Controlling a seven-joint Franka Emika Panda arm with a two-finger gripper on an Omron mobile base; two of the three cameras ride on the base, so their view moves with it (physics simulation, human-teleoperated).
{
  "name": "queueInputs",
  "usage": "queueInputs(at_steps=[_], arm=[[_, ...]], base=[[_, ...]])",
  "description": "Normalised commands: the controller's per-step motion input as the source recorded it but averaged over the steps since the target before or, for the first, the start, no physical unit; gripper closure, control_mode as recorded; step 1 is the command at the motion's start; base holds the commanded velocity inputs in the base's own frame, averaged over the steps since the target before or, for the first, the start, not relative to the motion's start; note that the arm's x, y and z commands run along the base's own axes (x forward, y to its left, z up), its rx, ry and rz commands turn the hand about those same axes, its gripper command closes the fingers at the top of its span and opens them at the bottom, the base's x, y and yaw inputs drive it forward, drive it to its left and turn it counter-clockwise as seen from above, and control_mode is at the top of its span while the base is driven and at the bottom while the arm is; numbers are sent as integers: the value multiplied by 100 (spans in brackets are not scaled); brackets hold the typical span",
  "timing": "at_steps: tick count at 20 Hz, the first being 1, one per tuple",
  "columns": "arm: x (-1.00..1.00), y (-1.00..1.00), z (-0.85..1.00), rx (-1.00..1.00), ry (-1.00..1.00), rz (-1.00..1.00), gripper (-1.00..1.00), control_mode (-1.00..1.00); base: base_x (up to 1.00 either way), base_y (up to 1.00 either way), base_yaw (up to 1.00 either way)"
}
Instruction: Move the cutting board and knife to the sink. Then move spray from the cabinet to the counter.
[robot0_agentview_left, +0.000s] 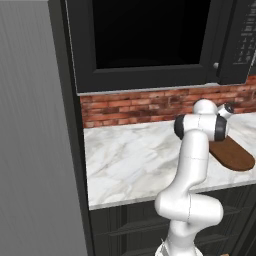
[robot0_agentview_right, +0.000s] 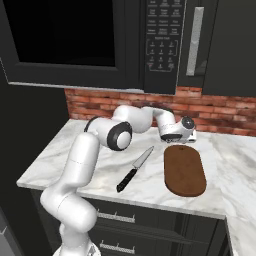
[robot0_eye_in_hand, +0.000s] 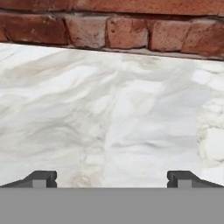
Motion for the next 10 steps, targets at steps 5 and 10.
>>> queueInputs(at_steps=[5,10], arm=[[21,-8,-14,0,0,0,-100,-100],[6,-19,-28,0,2,0,-100,-100]], base=[[0,0,0],[0,0,0]])
